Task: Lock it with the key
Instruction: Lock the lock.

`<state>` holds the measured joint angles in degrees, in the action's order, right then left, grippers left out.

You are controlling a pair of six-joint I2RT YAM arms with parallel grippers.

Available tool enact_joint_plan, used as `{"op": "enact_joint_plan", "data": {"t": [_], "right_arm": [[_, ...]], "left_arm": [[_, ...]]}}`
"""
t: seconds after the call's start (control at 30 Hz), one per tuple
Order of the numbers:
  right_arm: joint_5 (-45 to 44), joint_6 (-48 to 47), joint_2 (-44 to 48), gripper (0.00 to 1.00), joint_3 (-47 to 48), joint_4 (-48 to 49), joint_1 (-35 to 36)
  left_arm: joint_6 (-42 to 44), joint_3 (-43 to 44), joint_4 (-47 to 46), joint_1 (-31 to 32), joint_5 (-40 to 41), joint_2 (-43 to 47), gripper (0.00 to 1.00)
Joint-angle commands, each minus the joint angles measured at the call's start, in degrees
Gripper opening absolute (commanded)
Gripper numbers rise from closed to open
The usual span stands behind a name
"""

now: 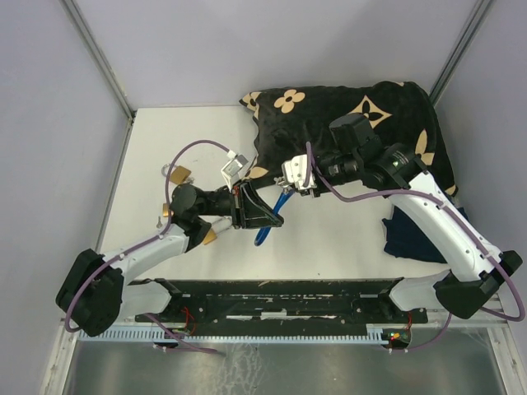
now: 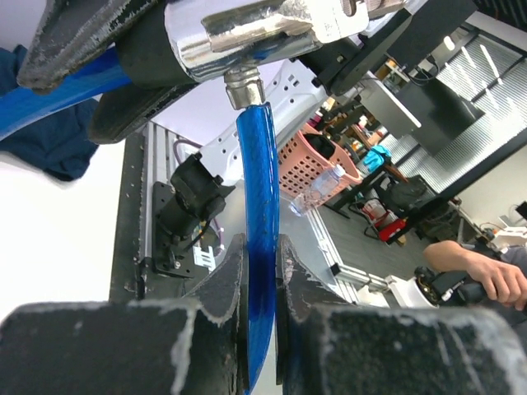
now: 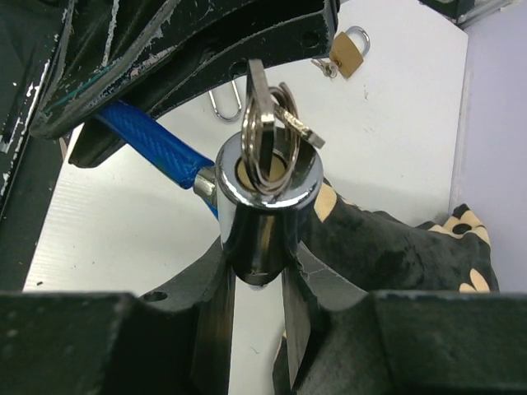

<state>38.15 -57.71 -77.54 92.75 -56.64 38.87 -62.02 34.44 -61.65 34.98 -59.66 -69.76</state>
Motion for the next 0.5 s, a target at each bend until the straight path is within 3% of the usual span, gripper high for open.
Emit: {"op": "enact_joint_plan", "data": {"t": [0.0, 0.47], "right_arm": [[10.10, 4.05, 0.24, 0.27, 2.54, -4.52, 0.69], [12.21, 7.91, -0.87, 0.57, 5.37, -3.79, -2.74]], "left_arm": [[6.14, 0.82, 2.12, -2.02, 11.76, 1.50, 0.03], [6.29, -1.62, 0.27, -1.85, 10.44, 3.74, 0.03]]}}
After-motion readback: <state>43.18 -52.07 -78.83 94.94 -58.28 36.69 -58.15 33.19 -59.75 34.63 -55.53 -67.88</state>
